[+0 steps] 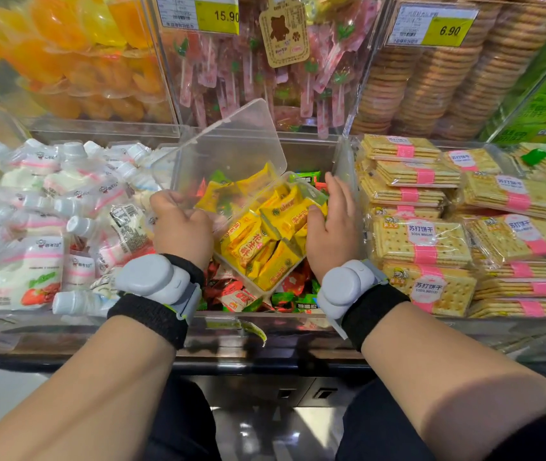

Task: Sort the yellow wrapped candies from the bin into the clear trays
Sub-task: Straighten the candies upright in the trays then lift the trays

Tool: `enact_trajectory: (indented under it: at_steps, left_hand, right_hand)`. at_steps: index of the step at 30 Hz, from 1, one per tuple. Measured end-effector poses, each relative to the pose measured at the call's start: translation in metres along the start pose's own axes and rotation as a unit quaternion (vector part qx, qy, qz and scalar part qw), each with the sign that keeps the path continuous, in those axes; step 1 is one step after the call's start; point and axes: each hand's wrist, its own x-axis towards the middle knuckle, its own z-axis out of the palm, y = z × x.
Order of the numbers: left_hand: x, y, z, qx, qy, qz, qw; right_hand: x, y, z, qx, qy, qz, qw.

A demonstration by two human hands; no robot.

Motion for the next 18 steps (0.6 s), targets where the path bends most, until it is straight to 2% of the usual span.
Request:
enact_trajectory:
  at_steps: [8,12,18]
  left_hand:
    - [0.0,0.002,0.006,0.03,0.027,0.006,0.999]
    - [0.0,0.006,0.011,-0.033,0.0,0.011,0.999]
    - [0.0,0.006,0.012,-0.058,-0.027,0.057,0.996]
  right_hand:
    - [-0.001,0.003,0.002,0.039,-0.019,0.024,0.999]
    - [-0.002,0.002,0.002,0.083,-0.053,0.03,0.995]
    - [-0.004,0.0,0.002,0.057,-0.067,0.009,0.996]
